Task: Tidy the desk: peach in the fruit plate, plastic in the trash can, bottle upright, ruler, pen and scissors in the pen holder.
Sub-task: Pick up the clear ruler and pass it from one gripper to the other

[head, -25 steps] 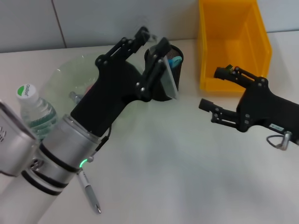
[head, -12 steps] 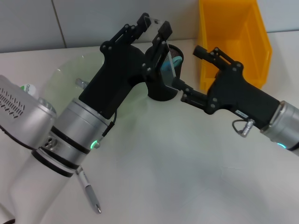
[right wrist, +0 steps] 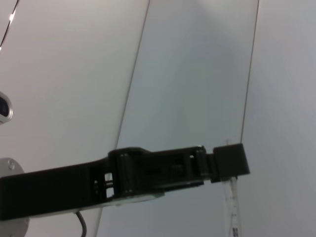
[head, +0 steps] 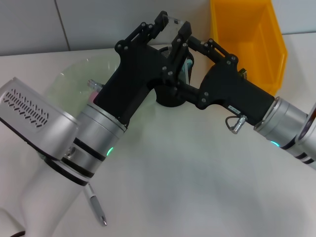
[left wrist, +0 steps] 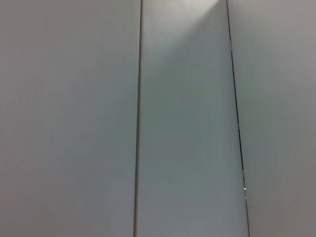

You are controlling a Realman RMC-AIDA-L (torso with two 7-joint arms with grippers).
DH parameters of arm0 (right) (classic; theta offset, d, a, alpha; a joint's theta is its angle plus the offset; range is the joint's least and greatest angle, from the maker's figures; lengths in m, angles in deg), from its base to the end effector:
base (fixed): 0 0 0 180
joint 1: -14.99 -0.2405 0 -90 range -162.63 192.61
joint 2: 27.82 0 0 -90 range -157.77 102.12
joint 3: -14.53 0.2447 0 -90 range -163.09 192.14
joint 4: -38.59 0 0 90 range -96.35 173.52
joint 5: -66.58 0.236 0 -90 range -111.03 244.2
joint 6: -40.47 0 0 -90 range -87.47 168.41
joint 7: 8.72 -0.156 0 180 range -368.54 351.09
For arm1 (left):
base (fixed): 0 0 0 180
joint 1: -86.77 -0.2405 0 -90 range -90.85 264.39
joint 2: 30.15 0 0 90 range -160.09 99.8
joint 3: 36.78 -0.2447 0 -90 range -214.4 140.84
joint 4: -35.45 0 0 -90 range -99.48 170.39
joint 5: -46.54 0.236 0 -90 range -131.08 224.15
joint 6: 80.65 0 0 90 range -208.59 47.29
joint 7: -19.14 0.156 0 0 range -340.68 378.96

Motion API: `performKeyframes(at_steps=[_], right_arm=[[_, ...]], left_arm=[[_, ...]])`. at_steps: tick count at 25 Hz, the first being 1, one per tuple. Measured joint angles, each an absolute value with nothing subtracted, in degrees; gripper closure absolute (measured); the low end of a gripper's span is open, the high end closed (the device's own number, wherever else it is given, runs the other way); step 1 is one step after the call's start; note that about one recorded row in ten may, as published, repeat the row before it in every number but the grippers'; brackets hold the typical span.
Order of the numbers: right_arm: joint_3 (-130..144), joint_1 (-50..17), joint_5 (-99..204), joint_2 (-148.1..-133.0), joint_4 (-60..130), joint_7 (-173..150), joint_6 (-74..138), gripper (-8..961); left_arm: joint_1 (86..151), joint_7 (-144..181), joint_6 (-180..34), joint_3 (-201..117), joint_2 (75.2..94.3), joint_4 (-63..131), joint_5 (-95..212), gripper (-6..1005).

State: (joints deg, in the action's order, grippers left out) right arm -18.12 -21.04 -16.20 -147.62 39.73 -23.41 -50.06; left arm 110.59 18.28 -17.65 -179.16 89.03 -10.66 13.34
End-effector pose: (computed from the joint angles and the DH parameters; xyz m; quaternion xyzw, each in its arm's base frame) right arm 0.2267 0.3360 -0.0594 -0.8273 -0.0097 0.4239 0.3685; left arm -0.1138 0.3175 -0.1098 -0.7748 -0.0852 -0.4982 0.3798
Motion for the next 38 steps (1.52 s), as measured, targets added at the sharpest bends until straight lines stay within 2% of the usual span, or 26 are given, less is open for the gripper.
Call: performKeyframes(at_steps=[30,33,38], right_arm=[[-14.38,-21.97,-16.20,-147.70,44.30,-18.85,-50.11,248],[-14.39,-21.98,-16.19,-147.70,44.32,-18.84,-50.12,468],[-14.39,-22.01,-16.23,-147.70,44.43,-18.83,-50.14,725]], left_arm=[[110.59,18.42,-17.69,-180.23,89.03,-10.77,12.79,613],[110.59,18.43,-17.72,-180.25,89.03,-10.77,12.79,613],[110.65,18.44,-17.88,-180.32,89.03,-10.77,12.79,612]])
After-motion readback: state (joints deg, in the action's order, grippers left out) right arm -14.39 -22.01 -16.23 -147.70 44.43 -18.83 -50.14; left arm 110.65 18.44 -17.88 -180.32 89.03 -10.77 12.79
